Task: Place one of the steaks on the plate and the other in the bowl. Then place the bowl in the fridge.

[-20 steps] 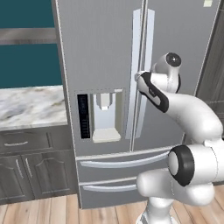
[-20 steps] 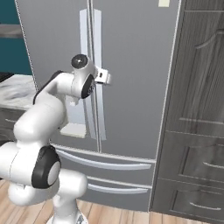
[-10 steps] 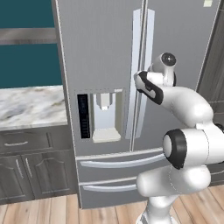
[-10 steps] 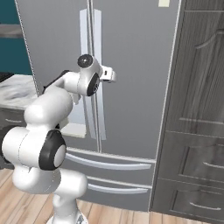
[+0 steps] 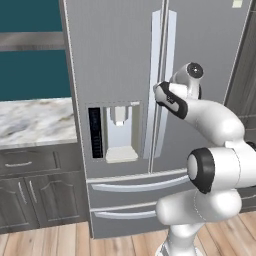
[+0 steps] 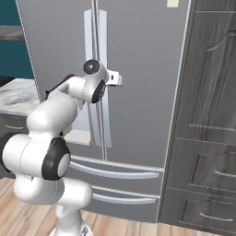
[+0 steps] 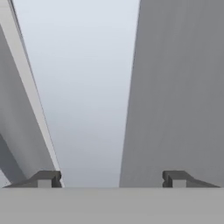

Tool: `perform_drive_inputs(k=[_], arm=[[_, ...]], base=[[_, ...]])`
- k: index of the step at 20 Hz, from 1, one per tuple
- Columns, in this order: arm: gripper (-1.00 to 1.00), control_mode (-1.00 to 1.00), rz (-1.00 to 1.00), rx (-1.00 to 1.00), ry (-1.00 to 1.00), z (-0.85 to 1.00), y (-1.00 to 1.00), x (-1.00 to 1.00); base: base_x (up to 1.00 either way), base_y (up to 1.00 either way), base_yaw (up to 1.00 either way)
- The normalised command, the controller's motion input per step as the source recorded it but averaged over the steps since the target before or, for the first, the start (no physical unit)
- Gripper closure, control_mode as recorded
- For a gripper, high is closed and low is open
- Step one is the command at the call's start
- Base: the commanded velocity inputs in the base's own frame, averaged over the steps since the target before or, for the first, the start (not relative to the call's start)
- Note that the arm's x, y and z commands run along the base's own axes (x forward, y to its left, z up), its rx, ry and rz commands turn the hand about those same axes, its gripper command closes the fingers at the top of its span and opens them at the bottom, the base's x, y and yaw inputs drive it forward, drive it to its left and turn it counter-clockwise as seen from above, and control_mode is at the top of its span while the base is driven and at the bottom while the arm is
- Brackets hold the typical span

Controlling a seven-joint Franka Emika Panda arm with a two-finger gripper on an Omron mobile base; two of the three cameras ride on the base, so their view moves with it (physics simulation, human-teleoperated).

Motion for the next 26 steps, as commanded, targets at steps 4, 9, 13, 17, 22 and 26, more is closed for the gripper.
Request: perform_drive_inputs(k=[4, 9, 13, 17, 22, 26], arm=[[1.0, -1.0, 0.06, 0.0, 0.0, 0.0, 0.0, 0.43], [1.0, -1.0, 0.06, 0.0, 0.02, 0.0, 0.0, 0.37], [1.0, -1.0, 0.0, -0.02, 0.11, 0.13, 0.03, 0.01], [1.0, -1.0, 0.0, 0.0, 0.07, 0.42, 0.0, -0.66], [1.0, -1.0, 0.03, 0.0, 0.03, 0.56, -0.08, -0.99], [1.0, -1.0, 0.11, 0.0, 0.09, 0.71, -0.33, -1.0]], base=[[0.0, 0.0, 0.0], [0.0, 0.0, 0.0], [0.0, 0.0, 0.0], [0.0, 0.0, 0.0], [0.0, 0.0, 0.0], [0.0, 0.0, 0.0]])
